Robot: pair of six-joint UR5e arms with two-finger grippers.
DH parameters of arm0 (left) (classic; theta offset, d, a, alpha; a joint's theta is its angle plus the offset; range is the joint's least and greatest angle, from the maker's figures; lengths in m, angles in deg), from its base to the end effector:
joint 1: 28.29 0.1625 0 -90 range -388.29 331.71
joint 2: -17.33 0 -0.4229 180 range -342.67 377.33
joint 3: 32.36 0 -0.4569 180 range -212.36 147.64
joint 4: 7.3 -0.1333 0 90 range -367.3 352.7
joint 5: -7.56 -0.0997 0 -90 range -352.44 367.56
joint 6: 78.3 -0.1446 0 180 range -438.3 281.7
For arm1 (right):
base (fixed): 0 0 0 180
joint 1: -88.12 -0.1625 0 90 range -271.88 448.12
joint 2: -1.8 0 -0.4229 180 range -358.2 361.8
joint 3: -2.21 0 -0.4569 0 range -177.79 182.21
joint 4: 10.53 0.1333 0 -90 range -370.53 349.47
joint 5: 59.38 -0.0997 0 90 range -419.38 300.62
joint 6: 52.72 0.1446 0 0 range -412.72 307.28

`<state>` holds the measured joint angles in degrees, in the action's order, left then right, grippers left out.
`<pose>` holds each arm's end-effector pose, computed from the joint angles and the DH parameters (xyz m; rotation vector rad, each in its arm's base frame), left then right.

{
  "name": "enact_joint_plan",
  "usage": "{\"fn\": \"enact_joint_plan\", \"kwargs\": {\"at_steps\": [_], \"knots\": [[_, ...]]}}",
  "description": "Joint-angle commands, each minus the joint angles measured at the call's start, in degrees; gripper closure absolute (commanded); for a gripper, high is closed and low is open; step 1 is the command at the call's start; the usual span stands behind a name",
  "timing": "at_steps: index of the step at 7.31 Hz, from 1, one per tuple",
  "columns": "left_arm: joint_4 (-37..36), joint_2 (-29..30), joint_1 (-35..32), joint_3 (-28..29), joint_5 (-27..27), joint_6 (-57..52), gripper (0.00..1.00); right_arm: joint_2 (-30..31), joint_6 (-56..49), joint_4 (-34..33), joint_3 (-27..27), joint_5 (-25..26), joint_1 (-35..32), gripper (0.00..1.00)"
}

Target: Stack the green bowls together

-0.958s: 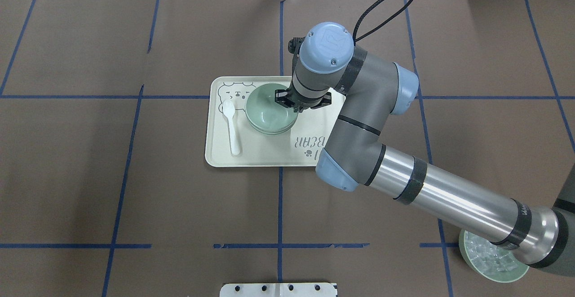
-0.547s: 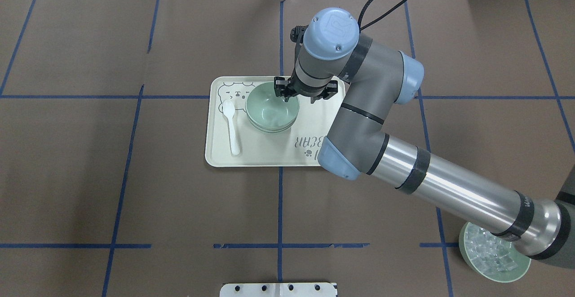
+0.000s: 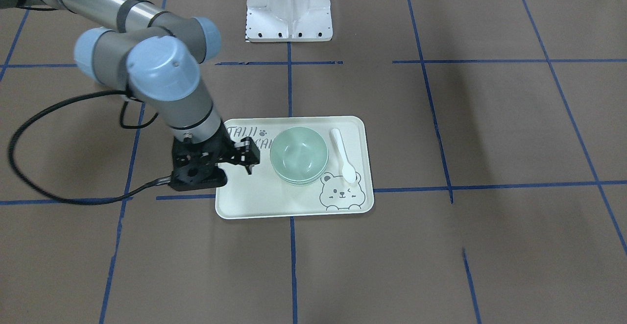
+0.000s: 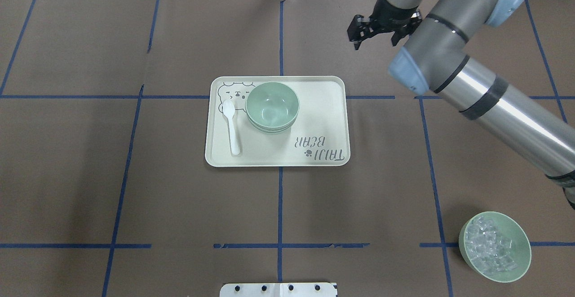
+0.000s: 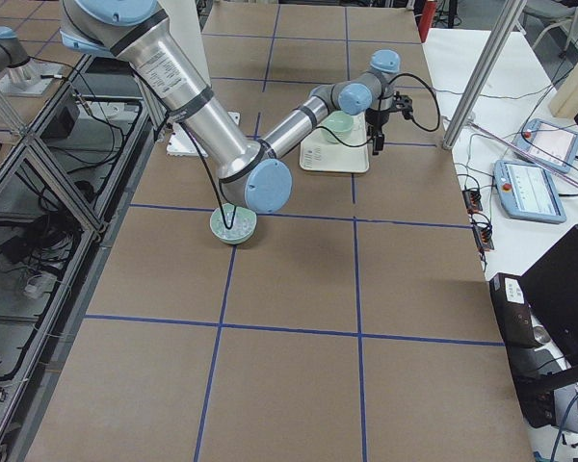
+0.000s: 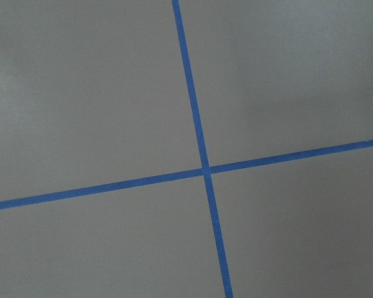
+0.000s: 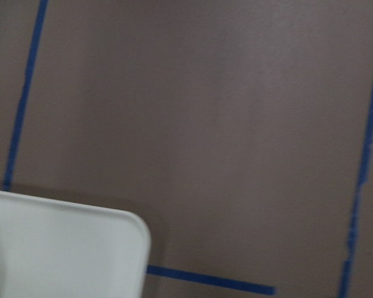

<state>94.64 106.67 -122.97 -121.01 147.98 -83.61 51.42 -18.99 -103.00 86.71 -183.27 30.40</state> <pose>-0.0679 -0.5622 0.6750 0.2378 0.8604 0.0865 -0.3813 -0.7022 0.2713 0.1468 -0.7813 -0.1433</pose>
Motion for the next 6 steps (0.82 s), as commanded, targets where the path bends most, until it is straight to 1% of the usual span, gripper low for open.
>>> {"fn": "enact_joint_plan", "kwargs": {"at_steps": [1,2,3,4,5,6], "knots": [[-0.17,-1.79,0.19,-0.11,-0.50,-0.31,0.00,8.44,-23.70,-1.75,-0.03,-6.34,-13.50,0.00],[-0.34,-1.63,2.89,-0.55,-0.59,-0.31,0.00,13.09,-30.84,-1.75,0.14,-9.24,-18.95,0.00],[-4.78,-1.37,6.57,-1.60,-0.68,-0.23,0.00,19.05,-38.22,-1.75,1.45,-10.05,-23.71,0.00],[-8.65,-0.23,6.96,-3.79,-2.07,-0.31,0.00,25.37,-41.51,-1.31,3.11,-10.14,-27.15,0.00],[-9.48,-1.01,6.70,-5.63,-2.17,-0.31,0.00,31.70,-41.63,-0.88,6.70,-9.27,-28.57,0.00],[-9.40,-1.27,6.70,-6.18,-2.34,-0.40,0.00,35.77,-40.50,-0.87,8.47,-9.44,-28.59,0.00]]}}
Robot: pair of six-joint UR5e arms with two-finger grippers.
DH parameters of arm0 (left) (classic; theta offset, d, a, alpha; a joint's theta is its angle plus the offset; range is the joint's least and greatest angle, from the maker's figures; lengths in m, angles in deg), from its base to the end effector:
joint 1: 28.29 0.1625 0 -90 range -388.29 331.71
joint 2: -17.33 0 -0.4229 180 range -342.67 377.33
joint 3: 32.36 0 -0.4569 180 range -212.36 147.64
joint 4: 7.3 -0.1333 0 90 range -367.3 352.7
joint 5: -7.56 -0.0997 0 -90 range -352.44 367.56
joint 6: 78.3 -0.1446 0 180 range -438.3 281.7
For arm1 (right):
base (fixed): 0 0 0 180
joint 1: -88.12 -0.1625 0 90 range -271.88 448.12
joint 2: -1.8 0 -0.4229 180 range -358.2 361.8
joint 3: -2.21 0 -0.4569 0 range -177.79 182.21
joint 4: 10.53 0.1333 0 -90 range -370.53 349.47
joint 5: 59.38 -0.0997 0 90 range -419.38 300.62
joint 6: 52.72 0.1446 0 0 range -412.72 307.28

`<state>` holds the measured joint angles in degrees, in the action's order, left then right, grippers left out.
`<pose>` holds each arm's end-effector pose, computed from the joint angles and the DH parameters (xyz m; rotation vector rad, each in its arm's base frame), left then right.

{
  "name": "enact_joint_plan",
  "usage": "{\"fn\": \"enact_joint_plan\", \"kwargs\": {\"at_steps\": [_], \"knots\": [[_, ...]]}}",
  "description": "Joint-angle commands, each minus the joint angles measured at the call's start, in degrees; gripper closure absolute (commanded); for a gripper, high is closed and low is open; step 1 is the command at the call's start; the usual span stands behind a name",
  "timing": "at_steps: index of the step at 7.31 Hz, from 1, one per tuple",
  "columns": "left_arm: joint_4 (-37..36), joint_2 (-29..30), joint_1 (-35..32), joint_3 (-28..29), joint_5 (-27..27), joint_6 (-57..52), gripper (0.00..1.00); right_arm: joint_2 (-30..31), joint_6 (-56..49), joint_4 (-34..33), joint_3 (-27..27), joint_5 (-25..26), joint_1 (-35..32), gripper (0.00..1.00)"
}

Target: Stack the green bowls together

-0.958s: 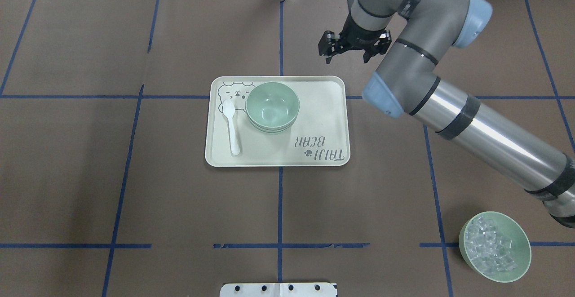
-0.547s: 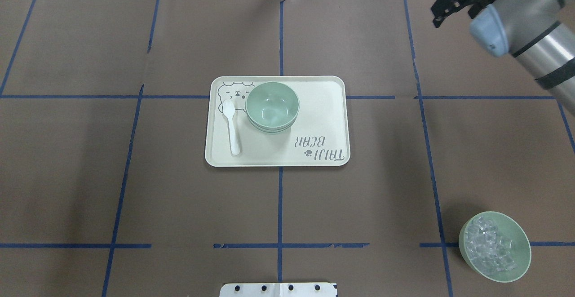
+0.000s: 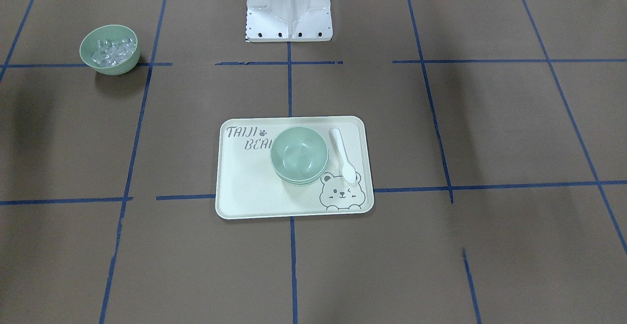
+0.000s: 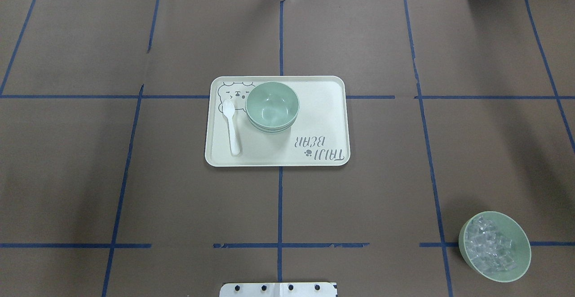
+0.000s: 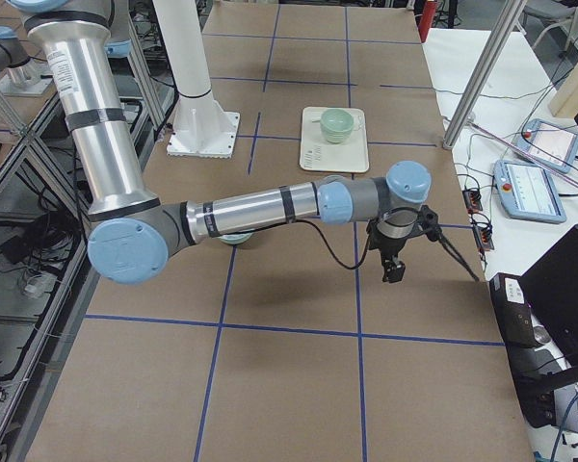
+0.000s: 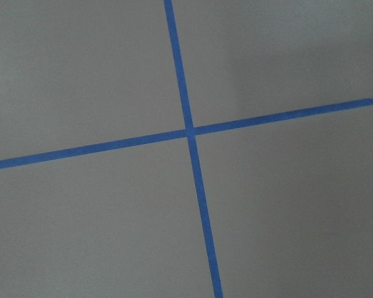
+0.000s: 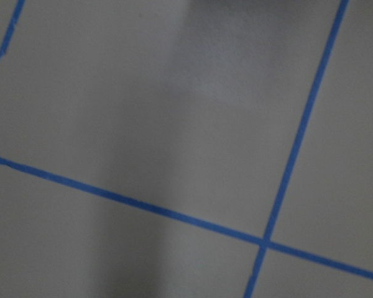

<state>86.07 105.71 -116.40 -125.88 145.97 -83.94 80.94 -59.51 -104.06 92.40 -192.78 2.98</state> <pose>-0.0069 -0.5533 0.6565 0.1141 0.8420 0.1623 -0.0205 -0.6413 0.5814 0.1380 -0.7560 -0.2430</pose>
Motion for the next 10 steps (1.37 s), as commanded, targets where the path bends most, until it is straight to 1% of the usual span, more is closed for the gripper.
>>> {"fn": "enact_joint_plan", "kwargs": {"at_steps": [1,2,3,10], "knots": [[-0.83,-0.48,-0.04,-1.66,-0.59,-0.07,0.00,8.12,1.07,0.19,4.02,-0.02,-1.34,0.00],[-0.83,-0.49,-0.04,-1.84,-0.68,-0.07,0.00,9.71,4.56,0.19,5.69,0.07,-1.34,0.00],[-0.83,-0.49,-0.04,-1.93,-0.68,-0.07,0.00,10.16,4.85,0.28,6.40,0.07,-1.26,0.00],[-0.83,-0.57,-0.13,-1.84,-0.77,0.01,0.00,10.60,4.86,0.28,6.58,-0.02,-1.26,0.00]]}}
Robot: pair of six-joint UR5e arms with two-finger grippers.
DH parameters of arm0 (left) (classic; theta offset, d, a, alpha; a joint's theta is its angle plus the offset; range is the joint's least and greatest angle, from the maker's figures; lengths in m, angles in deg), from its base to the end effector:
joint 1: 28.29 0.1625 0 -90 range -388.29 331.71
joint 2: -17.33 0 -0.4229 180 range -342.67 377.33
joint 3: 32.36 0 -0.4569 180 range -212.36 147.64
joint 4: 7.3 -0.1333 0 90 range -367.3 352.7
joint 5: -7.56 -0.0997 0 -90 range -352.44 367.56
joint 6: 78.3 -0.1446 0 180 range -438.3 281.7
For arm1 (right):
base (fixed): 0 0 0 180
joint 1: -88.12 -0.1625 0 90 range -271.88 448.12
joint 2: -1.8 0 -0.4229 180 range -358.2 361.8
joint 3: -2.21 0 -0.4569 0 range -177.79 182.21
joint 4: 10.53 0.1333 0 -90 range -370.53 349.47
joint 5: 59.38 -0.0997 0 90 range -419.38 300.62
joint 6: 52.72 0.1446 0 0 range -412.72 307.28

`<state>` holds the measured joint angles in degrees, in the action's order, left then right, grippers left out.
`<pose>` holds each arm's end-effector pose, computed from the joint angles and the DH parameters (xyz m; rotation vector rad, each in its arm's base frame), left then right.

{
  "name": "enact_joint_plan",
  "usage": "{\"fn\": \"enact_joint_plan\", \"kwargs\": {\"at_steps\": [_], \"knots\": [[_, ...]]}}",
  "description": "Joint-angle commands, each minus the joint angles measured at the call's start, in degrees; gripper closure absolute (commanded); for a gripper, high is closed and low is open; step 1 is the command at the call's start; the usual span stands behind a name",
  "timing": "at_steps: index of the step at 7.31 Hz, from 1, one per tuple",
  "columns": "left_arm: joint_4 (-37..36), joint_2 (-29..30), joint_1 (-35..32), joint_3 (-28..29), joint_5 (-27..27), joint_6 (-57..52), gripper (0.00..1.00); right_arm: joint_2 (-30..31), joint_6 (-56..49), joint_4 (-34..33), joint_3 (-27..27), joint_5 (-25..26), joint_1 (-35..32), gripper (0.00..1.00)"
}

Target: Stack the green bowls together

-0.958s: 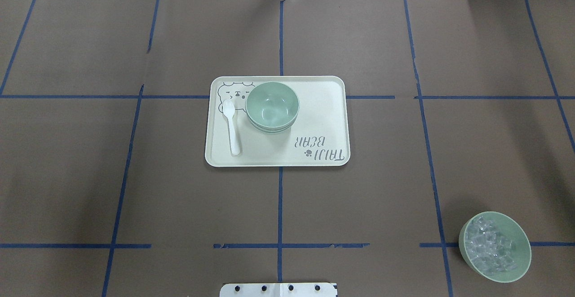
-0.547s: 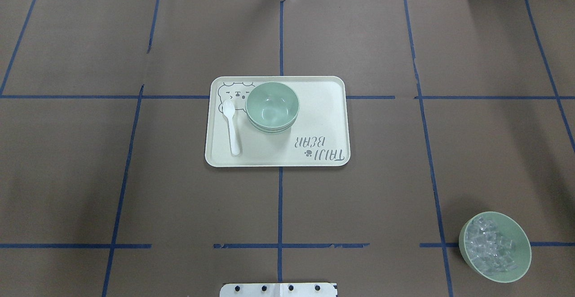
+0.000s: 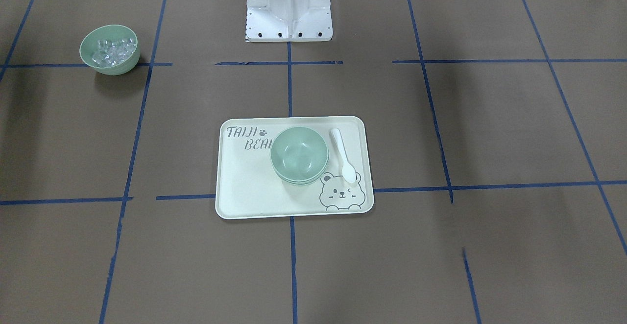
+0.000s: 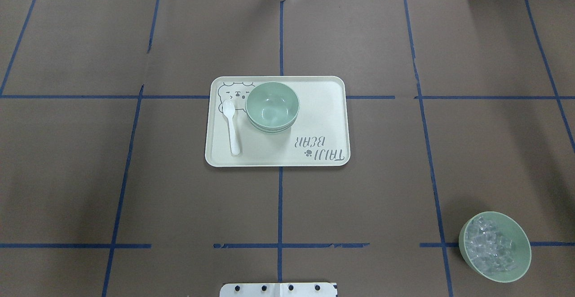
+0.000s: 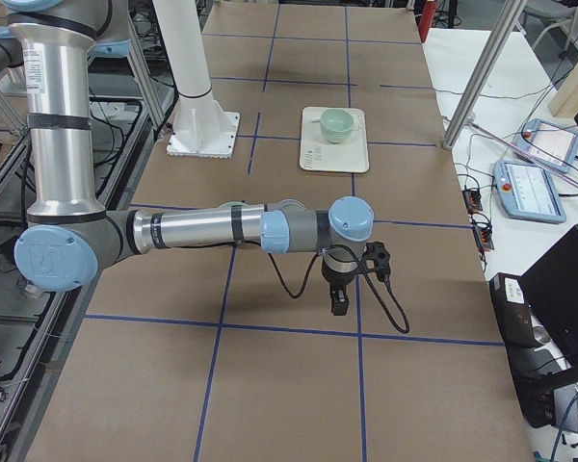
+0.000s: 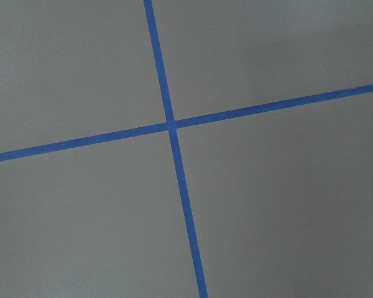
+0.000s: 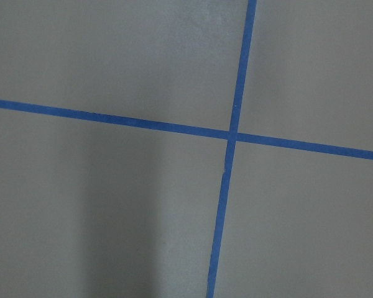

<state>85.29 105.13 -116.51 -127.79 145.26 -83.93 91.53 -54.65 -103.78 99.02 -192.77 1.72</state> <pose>-0.0093 -0.5495 0.6461 0.1237 0.8290 0.1640 -0.0014 -0.5629 0.6273 0.0526 -0.7583 -0.1171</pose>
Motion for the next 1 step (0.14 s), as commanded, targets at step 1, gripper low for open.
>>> {"fn": "enact_joint_plan", "kwargs": {"at_steps": [1], "knots": [[-0.04,0.09,-0.03,0.08,-0.07,0.00,0.00,0.01,0.00,0.00,0.05,-0.03,0.00,0.00]]}}
